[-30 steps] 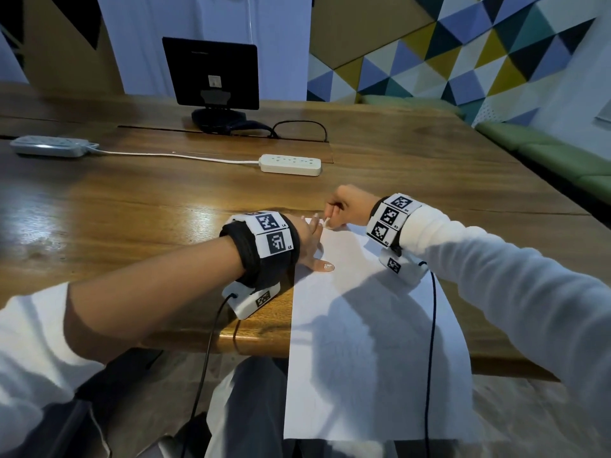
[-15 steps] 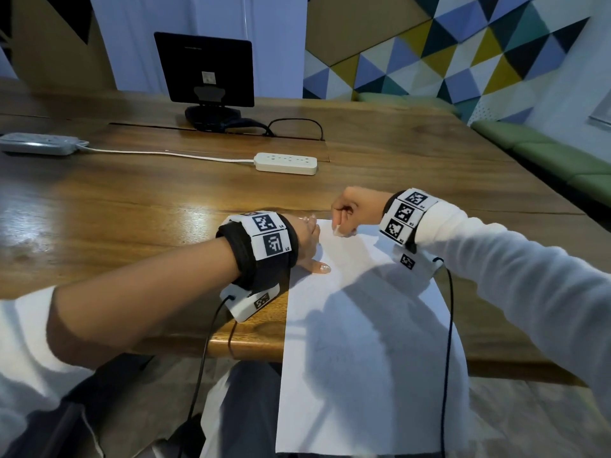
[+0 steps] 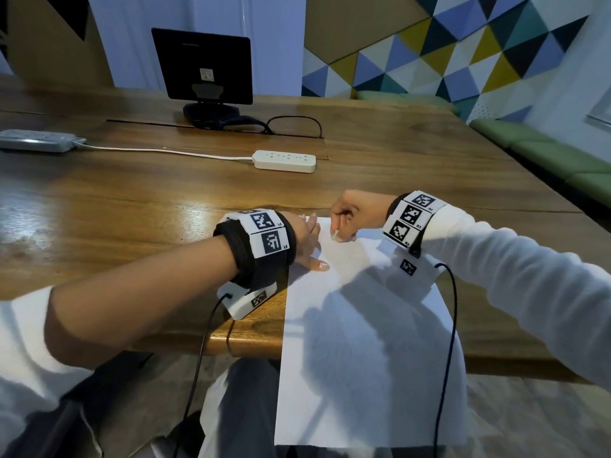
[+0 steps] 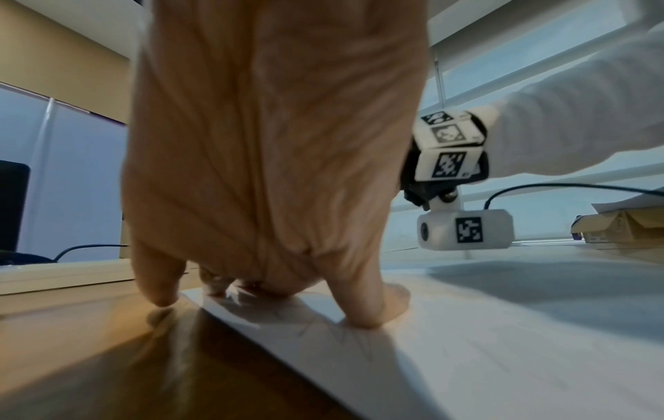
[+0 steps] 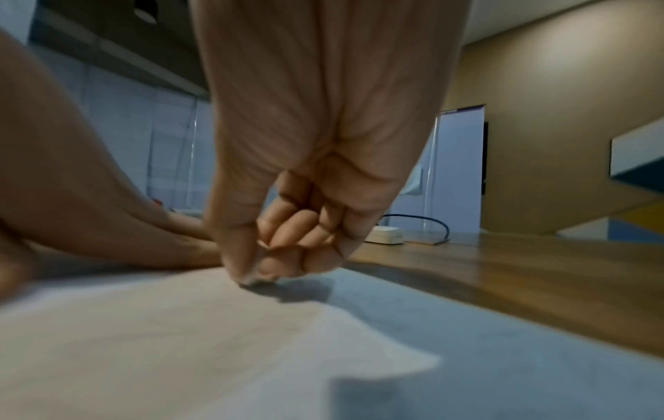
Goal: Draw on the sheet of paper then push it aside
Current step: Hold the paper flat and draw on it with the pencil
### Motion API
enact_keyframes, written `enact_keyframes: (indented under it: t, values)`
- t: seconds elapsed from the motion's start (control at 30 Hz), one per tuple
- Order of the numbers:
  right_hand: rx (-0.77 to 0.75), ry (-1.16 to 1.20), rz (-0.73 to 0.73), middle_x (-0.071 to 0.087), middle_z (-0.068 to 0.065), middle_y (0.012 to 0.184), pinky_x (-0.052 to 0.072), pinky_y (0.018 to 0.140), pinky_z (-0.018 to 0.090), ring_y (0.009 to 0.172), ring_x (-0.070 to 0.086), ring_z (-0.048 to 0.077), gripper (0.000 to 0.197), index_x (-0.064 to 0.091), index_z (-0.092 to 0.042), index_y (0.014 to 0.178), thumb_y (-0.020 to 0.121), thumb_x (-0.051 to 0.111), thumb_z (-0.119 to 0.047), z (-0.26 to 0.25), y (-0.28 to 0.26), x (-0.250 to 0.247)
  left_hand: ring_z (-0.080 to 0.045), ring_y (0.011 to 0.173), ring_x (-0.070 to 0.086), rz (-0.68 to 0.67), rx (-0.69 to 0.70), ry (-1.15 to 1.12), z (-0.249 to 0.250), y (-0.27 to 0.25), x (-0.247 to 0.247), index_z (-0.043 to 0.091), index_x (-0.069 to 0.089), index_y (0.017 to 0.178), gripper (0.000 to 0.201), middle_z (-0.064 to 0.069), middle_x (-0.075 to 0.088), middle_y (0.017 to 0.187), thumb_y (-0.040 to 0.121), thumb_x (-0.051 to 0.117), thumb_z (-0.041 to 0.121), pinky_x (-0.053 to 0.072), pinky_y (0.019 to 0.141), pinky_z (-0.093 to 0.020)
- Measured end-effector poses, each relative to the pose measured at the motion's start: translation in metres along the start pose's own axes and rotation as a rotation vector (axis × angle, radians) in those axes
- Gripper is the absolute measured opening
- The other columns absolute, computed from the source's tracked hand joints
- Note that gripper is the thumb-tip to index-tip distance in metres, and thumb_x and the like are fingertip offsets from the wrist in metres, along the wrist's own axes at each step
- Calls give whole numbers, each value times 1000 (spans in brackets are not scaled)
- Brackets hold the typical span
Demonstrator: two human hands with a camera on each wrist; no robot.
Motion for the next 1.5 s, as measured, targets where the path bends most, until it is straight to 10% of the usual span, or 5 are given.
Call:
enact_keyframes:
  t: [0.43, 0.6, 0.77, 0.93, 1.5]
  values:
    - [60, -146, 220, 59, -10, 57, 43, 58, 16, 43, 53, -9, 7, 66, -3, 79, 80, 62, 3, 10, 4, -20, -38, 145, -4, -2, 63, 99, 12, -18, -10, 5, -16, 149, 78, -9, -22, 156, 99, 22, 51, 8, 115, -44]
    - [45, -86, -16, 64, -7, 55, 49, 57, 15, 49, 58, -1, 6, 67, 3, 81, 77, 71, 0, 10, -3, -9, -33, 145, -8, -10, 67, 141, 14, -19, -12, 2, -14, 149, 77, -11, -22, 156, 100, 23, 49, 12, 115, -43]
    - [65, -167, 234, 55, -14, 58, 35, 47, 3, 41, 49, -10, 17, 65, -8, 74, 78, 57, 6, 10, 4, -20, -32, 146, -11, -22, 84, 131, 10, -13, -10, 4, -14, 149, 80, -11, -21, 156, 99, 25, 53, 8, 118, -46]
    - [82, -176, 6, 62, -2, 62, 45, 57, 17, 53, 55, 2, 11, 68, -4, 76, 73, 65, 5, 16, 0, -16, -31, 146, -8, -21, 81, 147, 11, -15, -13, 3, -14, 149, 80, -11, -22, 156, 99, 24, 53, 10, 116, -44]
    - [63, -124, 60, 64, 0, 60, 47, 56, 13, 53, 58, 8, 8, 67, -3, 78, 75, 66, 5, 15, 1, -15, -34, 146, -9, -19, 109, 136, 14, -14, -12, 7, -18, 148, 78, -7, -24, 156, 99, 24, 51, 9, 115, -45]
Point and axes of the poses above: each hand's wrist, its own y-axis towards the middle knuckle, its own x-axis out of the palm, z = x × y, the point moved 7 cm from there along y, towards the middle knuckle
